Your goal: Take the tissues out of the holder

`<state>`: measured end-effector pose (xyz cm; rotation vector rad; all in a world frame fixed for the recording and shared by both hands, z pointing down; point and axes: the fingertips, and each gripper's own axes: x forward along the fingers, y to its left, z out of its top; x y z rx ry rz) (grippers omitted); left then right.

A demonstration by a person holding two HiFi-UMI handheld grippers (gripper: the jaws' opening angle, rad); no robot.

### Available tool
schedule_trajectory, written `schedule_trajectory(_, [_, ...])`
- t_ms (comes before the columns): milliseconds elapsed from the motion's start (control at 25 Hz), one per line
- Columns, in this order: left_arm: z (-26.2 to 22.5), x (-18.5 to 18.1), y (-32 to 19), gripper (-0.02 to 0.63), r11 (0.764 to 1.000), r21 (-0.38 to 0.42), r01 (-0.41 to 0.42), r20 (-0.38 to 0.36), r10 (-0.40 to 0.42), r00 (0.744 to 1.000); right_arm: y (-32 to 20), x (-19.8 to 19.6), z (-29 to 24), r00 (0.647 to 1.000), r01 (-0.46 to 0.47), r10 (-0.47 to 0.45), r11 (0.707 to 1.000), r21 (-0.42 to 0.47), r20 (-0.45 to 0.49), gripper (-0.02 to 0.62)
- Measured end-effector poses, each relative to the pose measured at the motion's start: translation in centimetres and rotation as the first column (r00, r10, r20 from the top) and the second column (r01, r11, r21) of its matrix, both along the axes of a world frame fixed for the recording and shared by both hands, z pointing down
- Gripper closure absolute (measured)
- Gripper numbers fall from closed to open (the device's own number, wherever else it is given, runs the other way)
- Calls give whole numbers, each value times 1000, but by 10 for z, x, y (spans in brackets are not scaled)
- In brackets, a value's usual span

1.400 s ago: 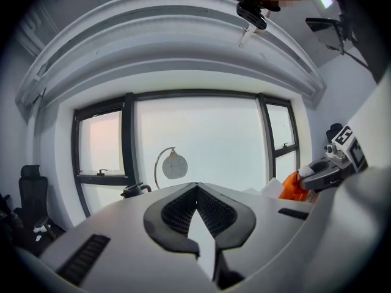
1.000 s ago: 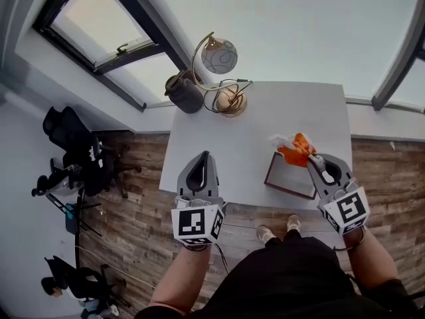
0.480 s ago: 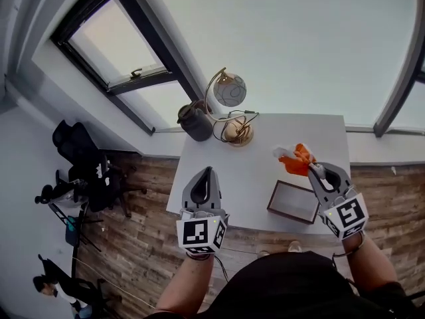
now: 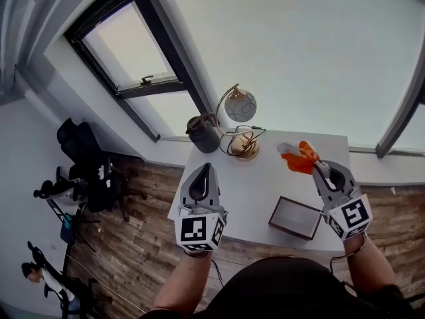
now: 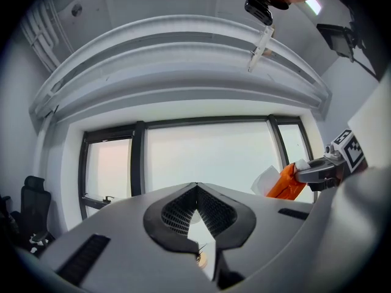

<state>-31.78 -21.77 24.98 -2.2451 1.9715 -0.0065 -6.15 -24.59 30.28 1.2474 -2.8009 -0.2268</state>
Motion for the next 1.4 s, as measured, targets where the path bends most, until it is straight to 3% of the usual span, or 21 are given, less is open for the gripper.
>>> schedule_trajectory(680, [-7,-27,1,601,999,14,46,9,-46,999,-10,2,-13,1000,-18,18,999,30,19,555])
schedule_trajectory(1400, [1,-21,-6,601,1000,-5,27,-9,-27,1000,-19,10,-12,999,-40,40,999,3,35,560])
